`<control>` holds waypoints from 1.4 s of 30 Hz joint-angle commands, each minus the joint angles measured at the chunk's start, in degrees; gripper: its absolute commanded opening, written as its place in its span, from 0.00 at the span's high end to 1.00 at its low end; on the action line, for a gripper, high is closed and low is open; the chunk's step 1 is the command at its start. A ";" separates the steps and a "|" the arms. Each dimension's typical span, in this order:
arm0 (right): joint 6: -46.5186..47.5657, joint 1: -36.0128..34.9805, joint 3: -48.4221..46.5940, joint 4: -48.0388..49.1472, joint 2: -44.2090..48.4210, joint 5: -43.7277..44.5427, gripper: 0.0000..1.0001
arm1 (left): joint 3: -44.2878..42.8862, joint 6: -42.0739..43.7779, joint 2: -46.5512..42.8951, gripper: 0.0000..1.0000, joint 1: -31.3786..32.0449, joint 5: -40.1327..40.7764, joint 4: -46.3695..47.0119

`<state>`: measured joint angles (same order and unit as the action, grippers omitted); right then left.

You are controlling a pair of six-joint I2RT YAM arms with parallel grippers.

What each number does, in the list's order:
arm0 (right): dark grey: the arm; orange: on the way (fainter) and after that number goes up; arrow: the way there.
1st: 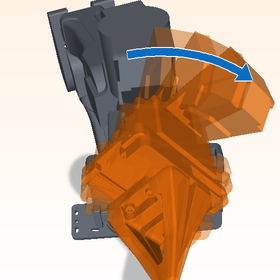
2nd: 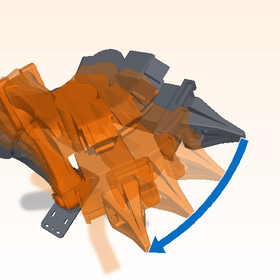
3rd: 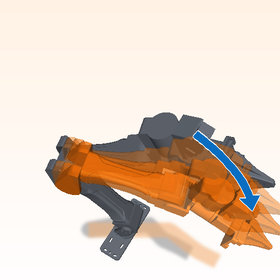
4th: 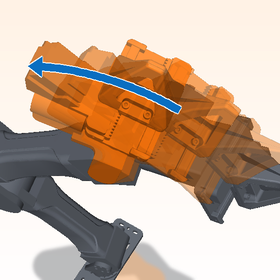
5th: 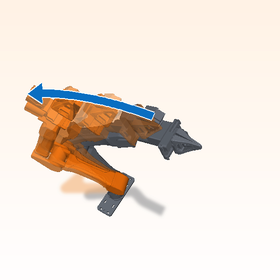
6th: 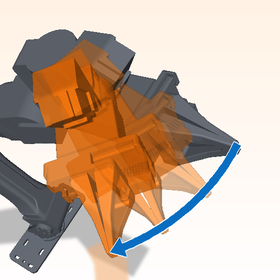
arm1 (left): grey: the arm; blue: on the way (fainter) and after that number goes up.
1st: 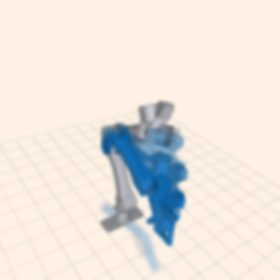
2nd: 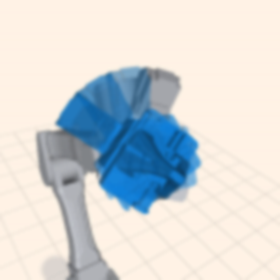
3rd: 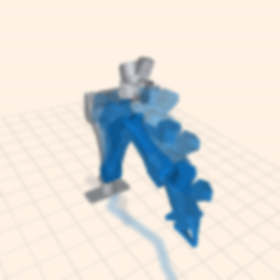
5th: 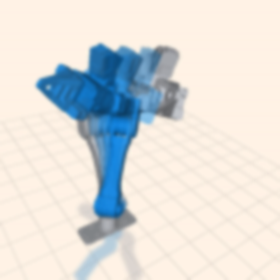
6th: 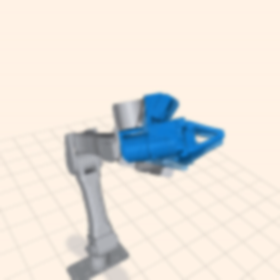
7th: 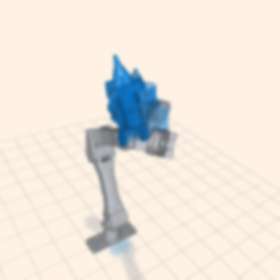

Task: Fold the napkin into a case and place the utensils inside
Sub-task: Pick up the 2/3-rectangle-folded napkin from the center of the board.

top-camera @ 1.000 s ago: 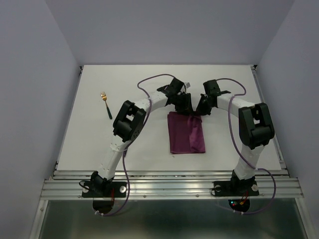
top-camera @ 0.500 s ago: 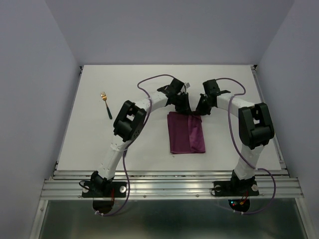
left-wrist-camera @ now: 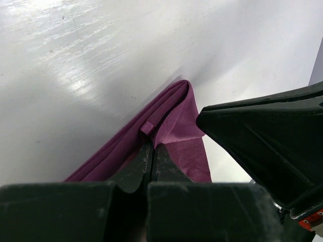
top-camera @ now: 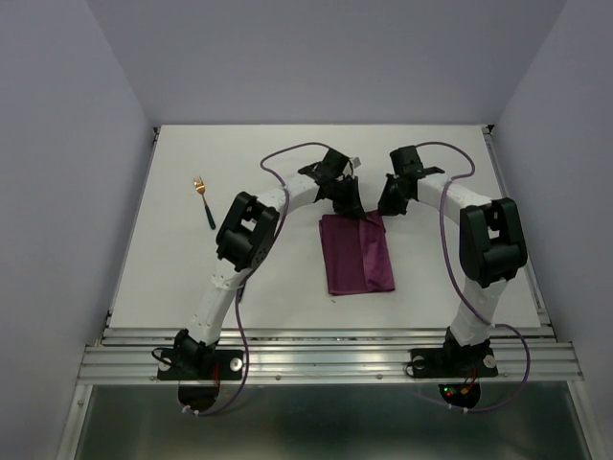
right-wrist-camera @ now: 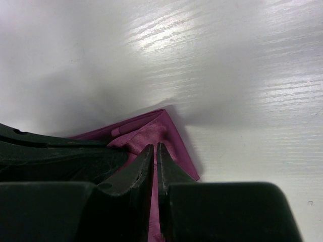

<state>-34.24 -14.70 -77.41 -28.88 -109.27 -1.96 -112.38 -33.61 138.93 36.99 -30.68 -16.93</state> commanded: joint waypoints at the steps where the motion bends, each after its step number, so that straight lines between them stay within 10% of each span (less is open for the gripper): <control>1: 0.93 -0.42 -2.92 -0.91 0.03 1.61 0.88 | -1.27 1.00 -0.59 1.00 -0.61 -1.49 1.20; 39: 0.14 -1.47 7.53 3.48 -1.47 1.61 0.89 | -2.41 1.79 0.55 1.00 -1.49 -2.29 1.02; 42: -0.74 -1.47 7.62 3.31 -1.38 1.69 0.89 | -3.89 2.92 -0.42 0.89 -1.49 -0.79 -1.25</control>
<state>-33.93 -15.84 -71.05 -26.37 -108.38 -1.48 -112.62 -33.17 140.66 35.88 -33.63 -15.55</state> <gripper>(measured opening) 0.110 0.067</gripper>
